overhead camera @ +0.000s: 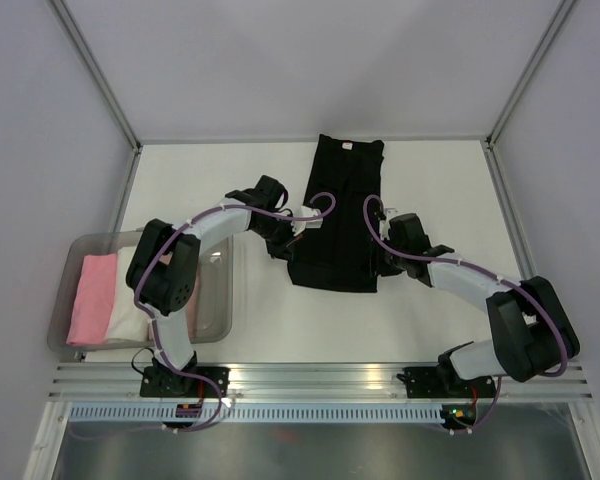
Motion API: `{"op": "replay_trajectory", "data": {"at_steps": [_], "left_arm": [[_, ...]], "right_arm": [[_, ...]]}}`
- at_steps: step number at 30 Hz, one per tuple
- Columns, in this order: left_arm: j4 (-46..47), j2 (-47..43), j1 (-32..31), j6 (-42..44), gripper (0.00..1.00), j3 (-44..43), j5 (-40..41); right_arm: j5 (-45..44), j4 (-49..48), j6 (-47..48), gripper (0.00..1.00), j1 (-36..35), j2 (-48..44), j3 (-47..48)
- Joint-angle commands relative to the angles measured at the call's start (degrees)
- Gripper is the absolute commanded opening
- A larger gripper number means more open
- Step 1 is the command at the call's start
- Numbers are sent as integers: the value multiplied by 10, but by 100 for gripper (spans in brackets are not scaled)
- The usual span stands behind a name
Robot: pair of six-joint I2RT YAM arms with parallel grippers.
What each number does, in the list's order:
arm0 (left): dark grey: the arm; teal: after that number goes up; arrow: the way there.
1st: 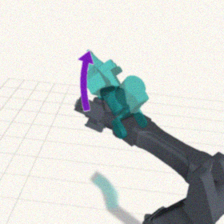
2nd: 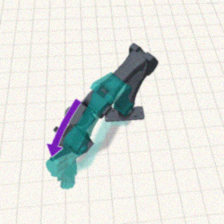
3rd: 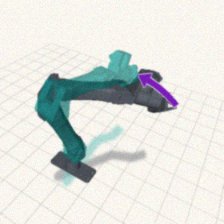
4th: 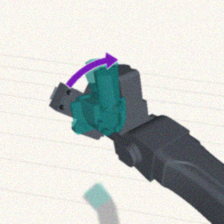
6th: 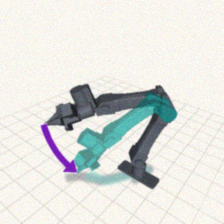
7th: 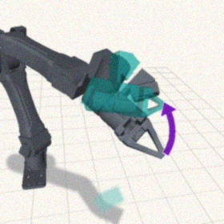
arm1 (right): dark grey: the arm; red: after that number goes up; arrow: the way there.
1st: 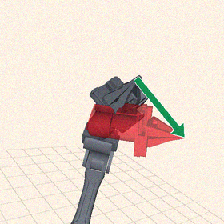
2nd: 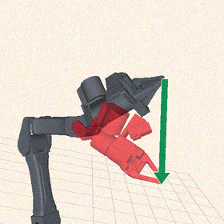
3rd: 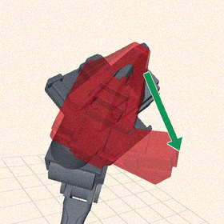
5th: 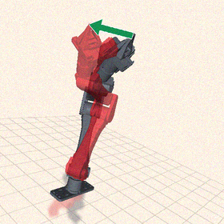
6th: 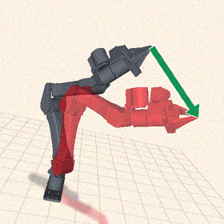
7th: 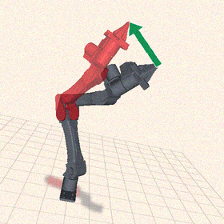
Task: Roll the t-shirts
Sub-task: Roll the tshirt
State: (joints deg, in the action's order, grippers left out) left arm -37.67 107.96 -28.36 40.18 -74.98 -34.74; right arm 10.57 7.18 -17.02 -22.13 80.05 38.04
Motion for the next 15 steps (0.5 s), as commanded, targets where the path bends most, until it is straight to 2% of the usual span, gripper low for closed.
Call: {"op": "replay_trajectory", "data": {"at_steps": [1,2,5,6,8,9,10,15], "left_arm": [[-5,2,1,-15,2,-13,-2],[-5,3,1,-14,2,-13,-2],[-6,3,1,-14,2,-12,-2],[-6,7,1,-15,2,-13,-2],[-7,7,1,-18,2,-15,-1],[-8,8,1,-19,2,-16,-2],[-8,6,1,-20,2,-18,0],[-13,4,1,-30,2,-32,-2]], "right_arm": [[-13,-8,-14,48,1,15,-7],[-16,-9,-16,47,1,16,-9],[-18,-35,-19,35,2,17,-23],[-20,-40,-20,22,2,20,-22],[-28,-44,-25,12,3,22,-22],[-31,-44,-28,3,6,21,-24],[-33,-41,-35,0,14,13,-25],[-42,-15,-45,0,53,-32,-53]]}}
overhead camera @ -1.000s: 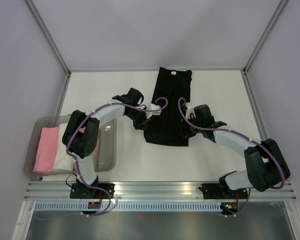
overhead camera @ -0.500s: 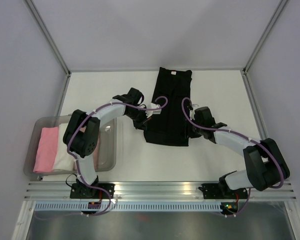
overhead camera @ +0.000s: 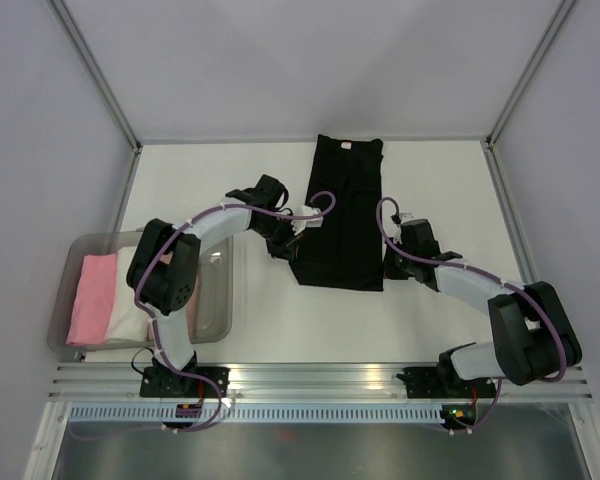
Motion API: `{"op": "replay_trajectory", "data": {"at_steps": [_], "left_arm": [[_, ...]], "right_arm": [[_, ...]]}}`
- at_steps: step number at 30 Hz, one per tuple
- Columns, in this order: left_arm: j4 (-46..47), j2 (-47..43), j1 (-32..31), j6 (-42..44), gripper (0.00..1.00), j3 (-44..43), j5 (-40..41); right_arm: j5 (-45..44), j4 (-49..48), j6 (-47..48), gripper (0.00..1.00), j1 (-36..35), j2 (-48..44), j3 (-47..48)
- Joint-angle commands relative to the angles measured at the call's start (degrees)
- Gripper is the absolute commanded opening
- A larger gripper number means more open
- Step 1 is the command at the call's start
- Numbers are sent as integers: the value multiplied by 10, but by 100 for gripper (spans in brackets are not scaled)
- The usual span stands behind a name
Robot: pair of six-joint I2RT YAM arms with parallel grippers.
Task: Roll the t-shirts
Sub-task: Roll the tshirt
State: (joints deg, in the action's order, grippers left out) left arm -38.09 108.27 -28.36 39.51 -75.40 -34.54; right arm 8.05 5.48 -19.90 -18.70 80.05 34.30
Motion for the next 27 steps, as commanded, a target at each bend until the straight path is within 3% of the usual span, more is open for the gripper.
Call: {"op": "replay_trajectory", "data": {"at_steps": [1,4,7,20,27], "left_arm": [[-8,5,1,-25,4,-34,-5],[-9,19,2,-50,11,-55,-4],[-11,23,9,-67,27,-63,-5],[-30,24,2,-40,60,-22,-44],[-17,39,-8,-60,59,-54,-18]], "right_arm": [[-11,1,-11,0,26,-32,-15],[19,-16,-22,0,27,-19,-13],[21,-23,-28,0,27,-1,-2],[29,-42,-36,0,34,6,2],[4,-20,-51,0,34,-3,7]]}}
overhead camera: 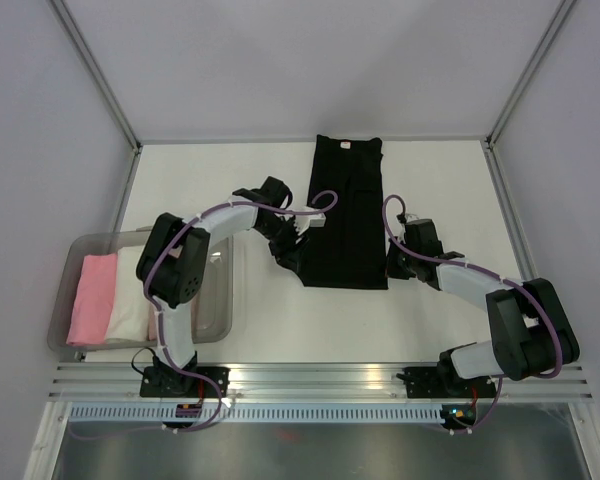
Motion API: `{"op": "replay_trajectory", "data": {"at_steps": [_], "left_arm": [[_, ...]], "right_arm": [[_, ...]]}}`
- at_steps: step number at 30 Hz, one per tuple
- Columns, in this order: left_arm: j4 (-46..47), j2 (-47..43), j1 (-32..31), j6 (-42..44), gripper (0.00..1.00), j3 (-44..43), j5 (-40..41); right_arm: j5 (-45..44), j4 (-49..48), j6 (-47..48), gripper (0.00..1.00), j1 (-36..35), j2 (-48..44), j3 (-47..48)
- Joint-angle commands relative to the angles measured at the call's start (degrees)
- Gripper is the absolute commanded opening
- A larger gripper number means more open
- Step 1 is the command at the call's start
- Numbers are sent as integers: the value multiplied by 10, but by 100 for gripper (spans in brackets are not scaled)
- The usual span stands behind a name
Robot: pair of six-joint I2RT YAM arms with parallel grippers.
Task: Roll the t-shirts
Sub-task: Roll the tshirt
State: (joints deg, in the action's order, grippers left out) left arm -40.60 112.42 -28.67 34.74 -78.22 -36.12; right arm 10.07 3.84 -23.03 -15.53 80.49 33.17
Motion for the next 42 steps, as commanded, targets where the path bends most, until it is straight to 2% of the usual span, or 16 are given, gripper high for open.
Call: {"op": "replay_trajectory", "data": {"at_steps": [1,4,8,14,17,23,34,37,38,40,41,42], "left_arm": [[8,-13,-7,-6,58,-26,3],[15,-51,-14,30,58,-24,19],[22,-99,-45,149,58,4,59],[91,-137,-123,255,61,120,104],[135,-128,-150,270,62,160,120],[224,-117,-165,281,63,186,162],[254,-108,-165,274,60,205,180],[267,-100,-165,275,52,206,188],[270,-98,-165,274,39,206,189],[270,-96,-165,275,25,206,190],[270,-96,-164,274,12,207,189],[270,-96,-164,273,6,207,190]], "right_arm": [[-21,-1,-23,0,2,-9,18],[-31,6,-38,0,3,-10,17],[-27,5,-53,0,2,6,17],[-42,1,-68,0,4,-9,16],[-35,-4,-69,0,5,-5,15],[-34,-8,-66,0,4,-9,8],[-28,-14,-55,0,5,-10,12],[-28,-10,-50,0,6,-10,15],[-28,-7,-46,0,6,-12,16],[-24,-6,-40,3,8,-16,19],[-22,-5,-29,10,9,-19,21],[-20,-4,-22,14,10,-26,24]]}}
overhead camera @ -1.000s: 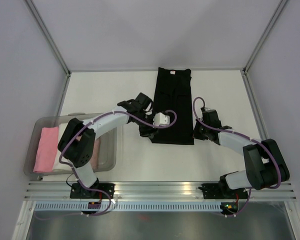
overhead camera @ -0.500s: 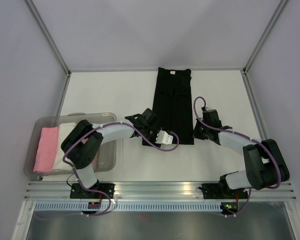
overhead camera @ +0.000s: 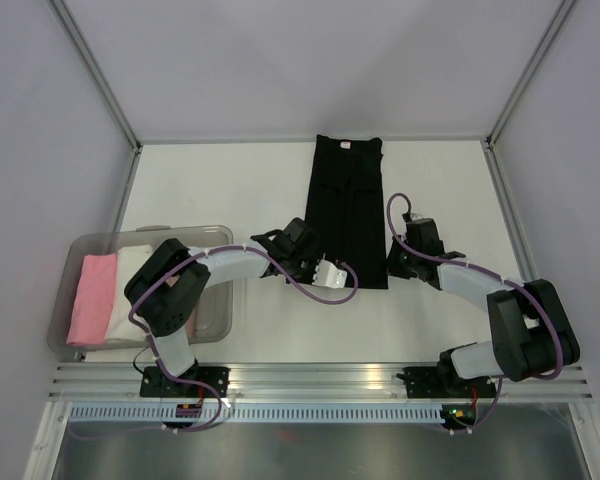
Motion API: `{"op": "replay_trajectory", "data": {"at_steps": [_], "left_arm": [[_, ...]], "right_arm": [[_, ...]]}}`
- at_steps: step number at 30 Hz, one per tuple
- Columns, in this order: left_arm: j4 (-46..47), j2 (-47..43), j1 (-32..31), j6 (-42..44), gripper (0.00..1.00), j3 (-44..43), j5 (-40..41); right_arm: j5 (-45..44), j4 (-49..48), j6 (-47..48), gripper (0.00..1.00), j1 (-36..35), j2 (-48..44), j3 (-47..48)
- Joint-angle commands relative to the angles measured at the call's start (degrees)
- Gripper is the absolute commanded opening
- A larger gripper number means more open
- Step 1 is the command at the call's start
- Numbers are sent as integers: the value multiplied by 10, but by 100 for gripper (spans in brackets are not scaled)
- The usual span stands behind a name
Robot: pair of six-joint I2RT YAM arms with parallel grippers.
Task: Roll the t-shirts
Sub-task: Roll the tshirt
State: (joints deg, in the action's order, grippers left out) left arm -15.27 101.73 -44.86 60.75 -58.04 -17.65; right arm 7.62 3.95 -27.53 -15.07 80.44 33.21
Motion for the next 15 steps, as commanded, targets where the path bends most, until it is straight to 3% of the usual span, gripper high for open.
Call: {"op": "replay_trajectory", "data": {"at_steps": [1,2,6,8,15], "left_arm": [[16,9,-2,12,3,6,5],[16,8,-2,9,2,5,5],[-12,2,10,-33,2,-33,-7],[-52,0,14,-53,2,-53,-35],[-137,5,43,-87,2,-109,-115]], "right_arm": [[6,-2,33,18,8,-32,27],[6,5,45,28,9,-38,31],[18,5,144,42,10,-102,46],[52,1,192,47,11,-138,44],[222,74,493,50,9,-203,11]]}}
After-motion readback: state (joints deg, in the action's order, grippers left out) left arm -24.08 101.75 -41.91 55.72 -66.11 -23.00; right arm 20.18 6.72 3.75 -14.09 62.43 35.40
